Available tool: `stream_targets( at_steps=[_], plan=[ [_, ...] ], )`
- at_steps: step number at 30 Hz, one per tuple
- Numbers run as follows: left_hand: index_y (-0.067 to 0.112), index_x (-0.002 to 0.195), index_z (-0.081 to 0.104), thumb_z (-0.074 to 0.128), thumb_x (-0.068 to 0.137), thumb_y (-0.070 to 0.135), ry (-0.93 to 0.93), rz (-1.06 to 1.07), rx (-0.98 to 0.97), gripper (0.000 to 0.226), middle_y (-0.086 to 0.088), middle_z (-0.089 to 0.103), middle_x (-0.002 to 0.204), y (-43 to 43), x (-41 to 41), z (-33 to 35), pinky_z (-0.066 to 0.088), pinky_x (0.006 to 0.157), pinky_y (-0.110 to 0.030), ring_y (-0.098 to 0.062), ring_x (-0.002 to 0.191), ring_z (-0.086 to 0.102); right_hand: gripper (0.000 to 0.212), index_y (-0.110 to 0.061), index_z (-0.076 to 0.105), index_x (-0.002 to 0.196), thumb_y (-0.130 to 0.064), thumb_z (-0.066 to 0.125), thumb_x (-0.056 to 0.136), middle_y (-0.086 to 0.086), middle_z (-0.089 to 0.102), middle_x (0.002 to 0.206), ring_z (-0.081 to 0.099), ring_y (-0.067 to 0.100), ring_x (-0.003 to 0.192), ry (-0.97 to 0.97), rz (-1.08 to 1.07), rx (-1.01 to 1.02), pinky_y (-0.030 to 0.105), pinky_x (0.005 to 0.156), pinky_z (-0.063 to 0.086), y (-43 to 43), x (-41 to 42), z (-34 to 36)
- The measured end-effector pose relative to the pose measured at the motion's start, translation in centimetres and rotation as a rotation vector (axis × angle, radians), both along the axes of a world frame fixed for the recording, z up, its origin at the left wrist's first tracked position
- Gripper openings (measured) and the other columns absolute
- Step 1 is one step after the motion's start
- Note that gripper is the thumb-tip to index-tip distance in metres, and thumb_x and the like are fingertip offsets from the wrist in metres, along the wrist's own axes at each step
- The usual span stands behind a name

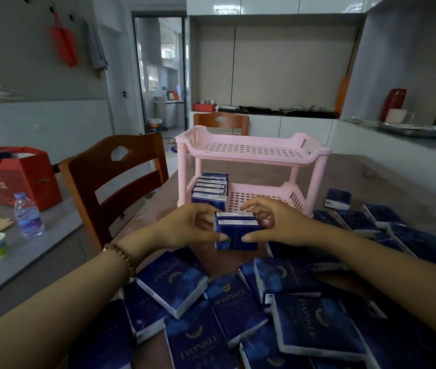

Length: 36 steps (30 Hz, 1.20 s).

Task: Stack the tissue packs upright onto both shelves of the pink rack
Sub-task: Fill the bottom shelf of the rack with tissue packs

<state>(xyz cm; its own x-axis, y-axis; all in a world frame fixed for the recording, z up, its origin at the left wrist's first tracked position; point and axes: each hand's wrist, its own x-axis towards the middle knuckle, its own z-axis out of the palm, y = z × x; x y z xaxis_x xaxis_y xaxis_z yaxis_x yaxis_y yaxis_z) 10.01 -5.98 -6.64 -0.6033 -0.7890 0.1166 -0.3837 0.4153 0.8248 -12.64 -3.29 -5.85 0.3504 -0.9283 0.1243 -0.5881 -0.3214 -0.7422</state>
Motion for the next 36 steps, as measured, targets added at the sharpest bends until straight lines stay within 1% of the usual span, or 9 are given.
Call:
stream_targets(
  at_steps=[6,8,11,14,17,20,24,32,36],
  plan=[
    [0.012,0.120,0.057,0.067,0.083,0.012,-0.004,-0.032,-0.154,0.039,0.007,0.067,0.105,-0.1,-0.3,1.7,0.050,0.074,-0.010,0.002,0.092,0.065,0.040,-0.030,0.054,0.105,-0.015,0.075,0.074,-0.014,0.062,0.109,0.062,0.002,0.101,-0.128,0.018,0.010,0.019,0.087,0.052,0.0,-0.1,0.6],
    [0.016,0.124,0.053,0.068,0.081,0.023,0.058,0.046,-0.296,0.046,0.005,0.065,0.110,-0.4,-0.8,2.3,0.054,0.076,-0.016,-0.002,0.095,0.064,0.046,-0.029,0.050,0.114,-0.018,0.073,0.076,-0.012,0.060,0.115,0.060,0.005,0.106,-0.201,-0.012,-0.018,0.020,0.085,0.053,-0.4,-0.6,1.2],
    [0.022,0.132,0.046,0.061,0.086,0.035,0.087,0.182,-0.426,0.051,0.002,0.059,0.125,-1.4,-1.9,2.5,0.054,0.091,-0.032,-0.010,0.108,0.060,0.053,-0.026,0.045,0.126,-0.021,0.070,0.079,-0.004,0.055,0.128,0.053,0.011,0.117,-0.172,-0.097,-0.053,0.028,0.097,0.048,-1.8,-1.5,1.7],
    [0.020,0.143,0.033,0.043,0.097,0.034,-0.107,0.313,-0.581,0.049,-0.002,0.045,0.144,-2.8,-2.6,1.7,0.036,0.106,-0.031,-0.017,0.130,0.043,0.050,-0.017,0.046,0.126,-0.020,0.069,0.081,0.001,0.056,0.126,0.053,0.012,0.110,-0.127,-0.241,-0.104,0.028,0.096,0.044,-3.6,-2.3,1.3],
    [0.014,0.146,0.026,0.034,0.100,0.033,-0.325,0.295,-0.600,0.051,-0.008,0.036,0.150,-4.0,-2.9,0.0,0.023,0.112,-0.031,-0.023,0.137,0.033,0.049,-0.010,0.046,0.125,-0.017,0.069,0.082,0.004,0.058,0.121,0.054,0.014,0.104,-0.087,-0.348,-0.127,0.027,0.090,0.044,-5.6,-2.1,0.5],
    [0.015,0.148,0.023,0.026,0.097,0.049,-0.517,0.239,-0.600,0.062,-0.006,0.024,0.156,-4.8,-2.5,-1.3,0.012,0.119,-0.033,-0.021,0.144,0.019,0.047,-0.008,0.046,0.122,-0.016,0.069,0.082,0.009,0.060,0.121,0.058,0.020,0.104,-0.057,-0.398,-0.112,0.032,0.090,0.047,-7.9,-1.3,0.2],
    [0.018,0.149,0.015,0.025,0.095,0.054,-0.548,0.233,-0.646,0.066,-0.002,0.017,0.158,-4.9,-2.1,-1.7,0.004,0.119,-0.031,-0.018,0.146,0.012,0.050,-0.007,0.045,0.126,-0.016,0.069,0.083,0.010,0.057,0.124,0.056,0.024,0.108,0.045,-0.423,-0.107,0.027,0.084,0.043,-10.4,-0.9,0.9],
    [0.021,0.150,0.010,0.030,0.096,0.052,-0.529,0.246,-0.668,0.066,0.002,0.011,0.159,-4.9,-2.1,-2.0,-0.003,0.114,-0.023,-0.015,0.146,0.006,0.056,-0.010,0.045,0.133,-0.016,0.068,0.083,0.010,0.053,0.132,0.054,0.027,0.115,0.186,-0.394,0.013,0.036,0.101,0.044,-13.8,-1.3,0.3],
    [0.021,0.150,0.012,0.019,0.085,0.061,-0.516,0.244,-0.660,0.077,0.003,0.013,0.159,-5.1,-2.2,-2.0,-0.006,0.109,-0.020,-0.014,0.146,0.007,0.060,-0.014,0.041,0.137,-0.014,0.067,0.083,0.010,0.050,0.136,0.052,0.025,0.118,0.201,-0.367,0.005,0.034,0.101,0.042,-14.4,-0.9,0.5]
  ],
)
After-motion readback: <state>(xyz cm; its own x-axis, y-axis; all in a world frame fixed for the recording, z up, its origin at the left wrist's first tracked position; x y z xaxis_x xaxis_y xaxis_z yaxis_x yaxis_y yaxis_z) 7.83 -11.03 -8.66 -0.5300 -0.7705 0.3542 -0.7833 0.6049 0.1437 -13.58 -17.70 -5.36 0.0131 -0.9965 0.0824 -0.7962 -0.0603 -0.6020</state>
